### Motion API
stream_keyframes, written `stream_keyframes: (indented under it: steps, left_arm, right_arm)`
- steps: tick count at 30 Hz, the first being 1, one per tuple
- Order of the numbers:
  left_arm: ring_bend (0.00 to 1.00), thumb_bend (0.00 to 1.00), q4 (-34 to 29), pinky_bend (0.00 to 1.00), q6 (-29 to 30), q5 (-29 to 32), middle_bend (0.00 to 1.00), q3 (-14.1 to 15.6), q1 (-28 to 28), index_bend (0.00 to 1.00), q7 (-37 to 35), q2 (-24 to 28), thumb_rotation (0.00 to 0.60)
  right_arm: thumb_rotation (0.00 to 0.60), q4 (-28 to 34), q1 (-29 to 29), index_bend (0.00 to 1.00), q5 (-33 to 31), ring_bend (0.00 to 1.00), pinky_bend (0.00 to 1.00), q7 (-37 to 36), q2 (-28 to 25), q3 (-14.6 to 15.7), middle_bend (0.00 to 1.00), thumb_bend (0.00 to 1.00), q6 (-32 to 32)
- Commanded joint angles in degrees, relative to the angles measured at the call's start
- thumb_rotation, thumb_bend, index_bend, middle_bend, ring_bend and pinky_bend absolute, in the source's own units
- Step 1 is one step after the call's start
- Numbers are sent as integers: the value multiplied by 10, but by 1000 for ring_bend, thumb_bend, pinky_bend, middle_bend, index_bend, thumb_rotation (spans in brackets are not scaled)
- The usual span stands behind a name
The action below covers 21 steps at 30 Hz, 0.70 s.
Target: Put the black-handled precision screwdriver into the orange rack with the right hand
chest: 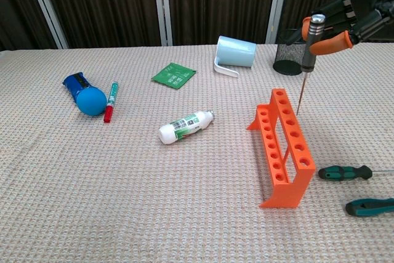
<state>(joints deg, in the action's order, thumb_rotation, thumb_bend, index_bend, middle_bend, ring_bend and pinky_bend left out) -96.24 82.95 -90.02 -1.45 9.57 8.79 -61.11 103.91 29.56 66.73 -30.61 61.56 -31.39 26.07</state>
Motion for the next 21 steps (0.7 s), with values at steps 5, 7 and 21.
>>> stream_keyframes:
  steps: [5, 7, 21]
  left_arm:
    - [30, 152, 3, 0, -1, 2, 75, 1, -1, 244, -3, -2, 600]
    - [30, 152, 5, 0, -1, 3, 75, 1, -1, 244, -4, -3, 600]
    - [31, 153, 13, 0, -4, 4, 74, 0, 2, 244, -12, -9, 600]
  right_arm:
    - [600, 10, 15, 616, 9, 0, 62, -17, -20, 8, 251, 392, 6]
    - [600, 18, 17, 615, 9, 0, 62, -26, -28, 10, 251, 393, 6]
    - [600, 47, 36, 616, 33, 0, 62, -70, -51, 30, 252, 393, 14]
